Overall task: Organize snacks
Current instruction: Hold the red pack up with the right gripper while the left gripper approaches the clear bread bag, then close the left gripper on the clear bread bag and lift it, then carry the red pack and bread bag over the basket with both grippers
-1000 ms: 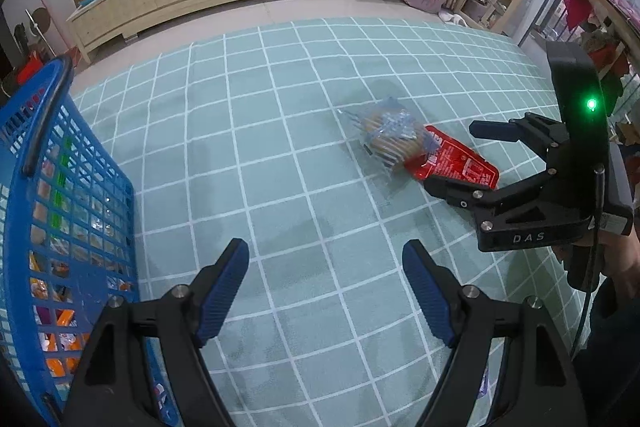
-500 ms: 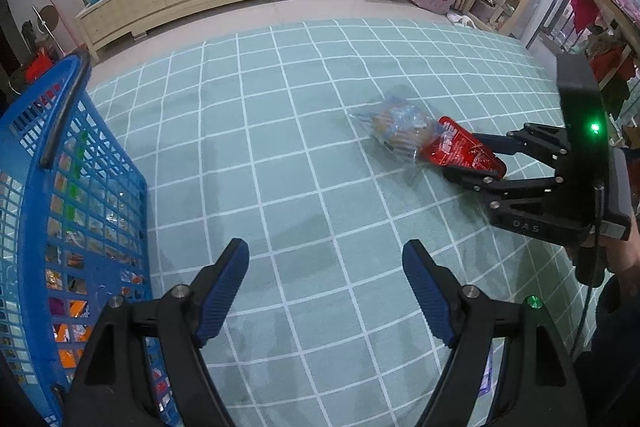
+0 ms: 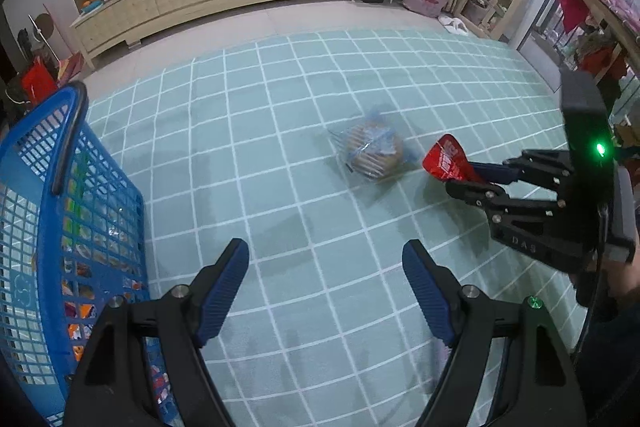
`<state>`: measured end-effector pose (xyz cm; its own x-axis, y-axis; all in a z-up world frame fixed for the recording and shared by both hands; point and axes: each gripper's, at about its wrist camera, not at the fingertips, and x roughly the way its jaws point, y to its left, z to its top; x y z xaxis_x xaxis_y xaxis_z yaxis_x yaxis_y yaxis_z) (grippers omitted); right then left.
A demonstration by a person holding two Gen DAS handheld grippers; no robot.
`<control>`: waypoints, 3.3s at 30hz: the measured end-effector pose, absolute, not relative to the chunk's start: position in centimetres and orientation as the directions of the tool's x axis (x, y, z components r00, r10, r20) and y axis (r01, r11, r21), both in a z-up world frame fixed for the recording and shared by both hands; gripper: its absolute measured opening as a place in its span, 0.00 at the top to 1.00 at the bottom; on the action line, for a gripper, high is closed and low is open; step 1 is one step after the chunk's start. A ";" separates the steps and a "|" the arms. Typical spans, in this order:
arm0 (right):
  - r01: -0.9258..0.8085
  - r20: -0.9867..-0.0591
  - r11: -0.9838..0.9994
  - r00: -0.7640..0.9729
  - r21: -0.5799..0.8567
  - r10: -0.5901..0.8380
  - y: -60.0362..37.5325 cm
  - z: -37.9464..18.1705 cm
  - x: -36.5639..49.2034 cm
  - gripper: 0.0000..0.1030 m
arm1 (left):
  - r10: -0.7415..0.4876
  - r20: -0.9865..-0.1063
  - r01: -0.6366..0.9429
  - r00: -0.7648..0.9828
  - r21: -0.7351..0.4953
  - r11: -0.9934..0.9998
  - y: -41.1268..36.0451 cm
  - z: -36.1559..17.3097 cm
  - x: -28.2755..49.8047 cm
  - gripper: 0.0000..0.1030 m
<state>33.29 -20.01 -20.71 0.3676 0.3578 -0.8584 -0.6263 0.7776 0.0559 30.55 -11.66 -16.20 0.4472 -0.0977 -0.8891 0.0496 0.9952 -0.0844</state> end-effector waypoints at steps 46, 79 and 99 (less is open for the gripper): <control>-0.299 -0.827 0.932 0.457 0.206 0.329 -24.2 -20.8 38.2 0.72 | -0.024 -0.950 0.030 0.312 -0.016 0.999 -18.4 -23.7 43.3 0.25; -0.387 -0.818 0.909 0.464 0.158 0.340 -20.3 -17.5 34.3 0.72 | -0.067 -0.908 0.044 0.414 -0.054 0.998 -17.3 -18.4 32.9 0.51; -0.448 -0.765 0.885 0.524 0.127 0.375 -14.6 -8.0 26.2 0.72 | -0.051 -0.790 0.000 0.611 -0.064 0.998 -10.0 -6.3 22.2 0.51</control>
